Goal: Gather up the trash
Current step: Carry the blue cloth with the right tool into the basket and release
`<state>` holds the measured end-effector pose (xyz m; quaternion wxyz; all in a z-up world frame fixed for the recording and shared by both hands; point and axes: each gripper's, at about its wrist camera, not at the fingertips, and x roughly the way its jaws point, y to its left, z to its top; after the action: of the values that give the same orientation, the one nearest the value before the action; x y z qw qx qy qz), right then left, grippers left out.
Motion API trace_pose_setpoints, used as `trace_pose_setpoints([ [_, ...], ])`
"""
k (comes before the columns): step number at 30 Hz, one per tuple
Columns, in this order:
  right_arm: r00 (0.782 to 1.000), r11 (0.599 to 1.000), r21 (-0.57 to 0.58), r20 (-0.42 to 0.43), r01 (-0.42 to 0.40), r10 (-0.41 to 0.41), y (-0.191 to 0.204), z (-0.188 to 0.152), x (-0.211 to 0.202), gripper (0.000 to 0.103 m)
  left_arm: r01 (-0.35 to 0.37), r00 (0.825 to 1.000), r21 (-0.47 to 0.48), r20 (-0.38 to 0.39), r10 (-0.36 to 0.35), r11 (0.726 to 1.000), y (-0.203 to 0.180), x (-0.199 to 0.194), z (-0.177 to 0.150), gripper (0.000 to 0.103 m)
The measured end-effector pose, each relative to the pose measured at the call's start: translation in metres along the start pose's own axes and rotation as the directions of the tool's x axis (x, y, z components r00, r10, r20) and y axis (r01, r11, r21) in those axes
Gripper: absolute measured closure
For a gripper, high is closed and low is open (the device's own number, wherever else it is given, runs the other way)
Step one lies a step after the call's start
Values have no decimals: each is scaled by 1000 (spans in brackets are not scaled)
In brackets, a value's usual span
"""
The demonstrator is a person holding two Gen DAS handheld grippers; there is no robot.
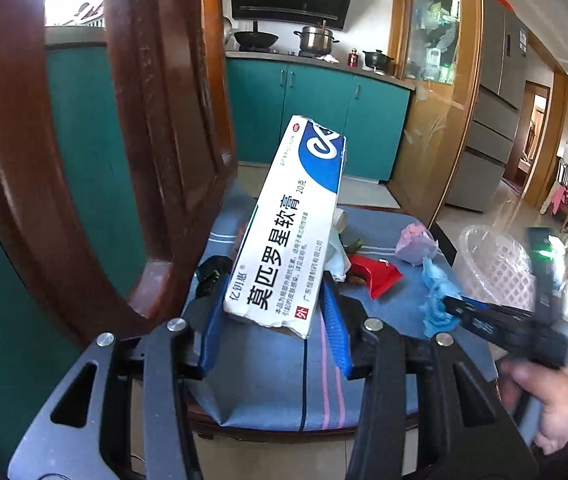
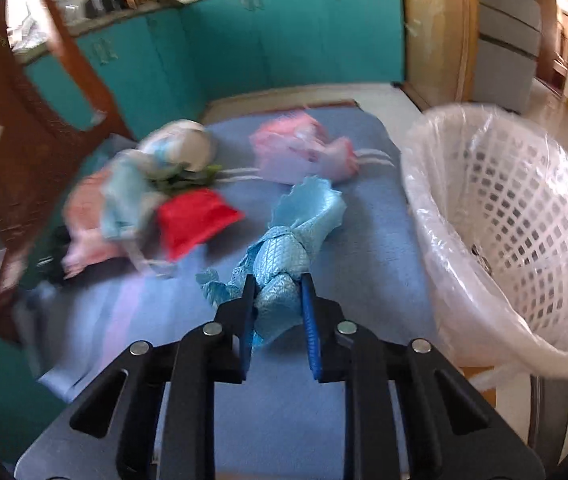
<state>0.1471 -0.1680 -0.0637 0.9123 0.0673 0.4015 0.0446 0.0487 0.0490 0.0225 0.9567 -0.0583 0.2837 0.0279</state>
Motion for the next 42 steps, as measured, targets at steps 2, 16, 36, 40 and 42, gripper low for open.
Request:
trace_pose_setpoints([
  [2,998,998,-34,34,-51,52,9,-7,-27,81,3,1000,-6,-2,-3,1000,2,-4,-1,58],
  [16,985,989,-116,134,-96,111,31,-15,-72,81,31,999,-8,-41,-31,999,-10,2,-15,58],
  [36,985,990,-108,131,-96,110,29,-14,-71,81,18,998,10,-59,-17,1000,-15,11,-16,58],
  [40,985,989,-110,132,-96,110,30,-15,-70,81,17,998,12,-61,-17,1000,-16,12,-16,57],
  [42,985,989,-110,131,-96,110,29,-15,-70,81,17,998,13,-61,-17,1000,-16,13,-16,57],
])
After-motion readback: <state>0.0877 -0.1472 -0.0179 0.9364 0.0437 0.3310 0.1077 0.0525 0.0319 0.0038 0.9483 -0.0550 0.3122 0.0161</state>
